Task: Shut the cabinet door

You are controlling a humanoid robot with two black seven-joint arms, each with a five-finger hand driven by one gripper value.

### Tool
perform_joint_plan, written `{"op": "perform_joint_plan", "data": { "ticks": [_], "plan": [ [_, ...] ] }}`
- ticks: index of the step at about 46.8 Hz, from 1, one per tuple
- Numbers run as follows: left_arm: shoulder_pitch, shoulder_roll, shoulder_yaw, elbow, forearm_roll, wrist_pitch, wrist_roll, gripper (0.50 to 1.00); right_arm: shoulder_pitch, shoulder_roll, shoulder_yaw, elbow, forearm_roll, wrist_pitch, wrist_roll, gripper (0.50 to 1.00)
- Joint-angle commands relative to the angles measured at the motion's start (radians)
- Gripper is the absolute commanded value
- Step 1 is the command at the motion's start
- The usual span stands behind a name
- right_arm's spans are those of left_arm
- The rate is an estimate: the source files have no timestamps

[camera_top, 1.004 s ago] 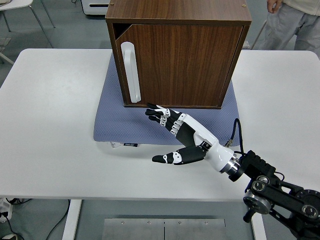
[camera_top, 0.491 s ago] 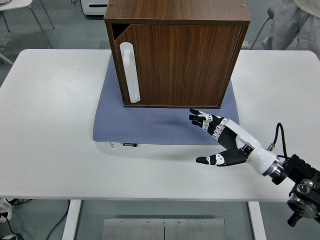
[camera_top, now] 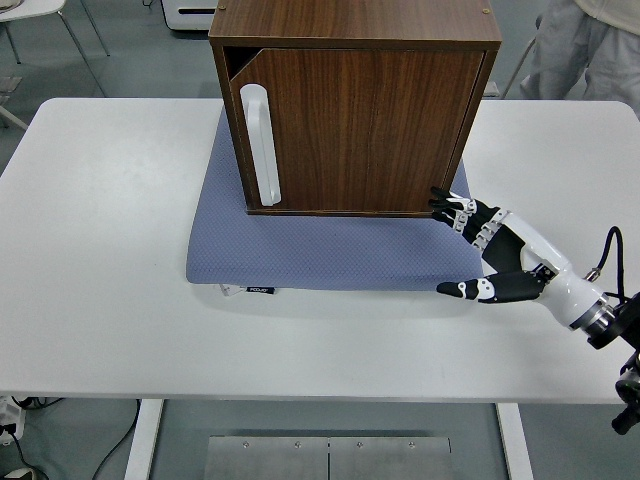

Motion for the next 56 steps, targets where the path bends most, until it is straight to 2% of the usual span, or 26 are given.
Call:
{"op": "perform_joint_plan", "data": {
  "ticks": [1,15,24,28,37,46,56],
  "plan": [
    [0.0,0.0,0.0,0.0,0.0,0.0,0.0,1.0,0.0,-0.013,0.013,-0.002,0.029,-0.002,0.0,1.0],
    [0.0,0.0,0.0,0.0,0.0,0.0,0.0,1.0,-0.001,-0.029,0.061,-0.04,0.162,-0.02,0.0,1.0],
    [0.0,0.0,0.0,0.0,0.0,0.0,0.0,1.0,-0.034,-0.024,0.124,-0.068,0.217,-0.023,0.0,1.0],
    [0.0,0.0,0.0,0.0,0.0,0.0,0.0,1.0,-0.043,-0.014,0.147,-0.081,0.242,-0.045,0.0,1.0],
    [0.0,0.0,0.0,0.0,-0.001,0.0,0.0,1.0,-0.04,0.016,0.165,-0.087,0.291,-0.106,0.0,1.0],
    [0.0,0.0,0.0,0.001,0.0,0.0,0.0,1.0,-0.031,0.086,0.168,-0.095,0.299,-0.192,0.0,1.0],
    [0.0,0.0,0.0,0.0,0.0,0.0,0.0,1.0,-0.023,0.141,0.202,-0.155,0.299,-0.204,0.0,1.0]
  ]
}}
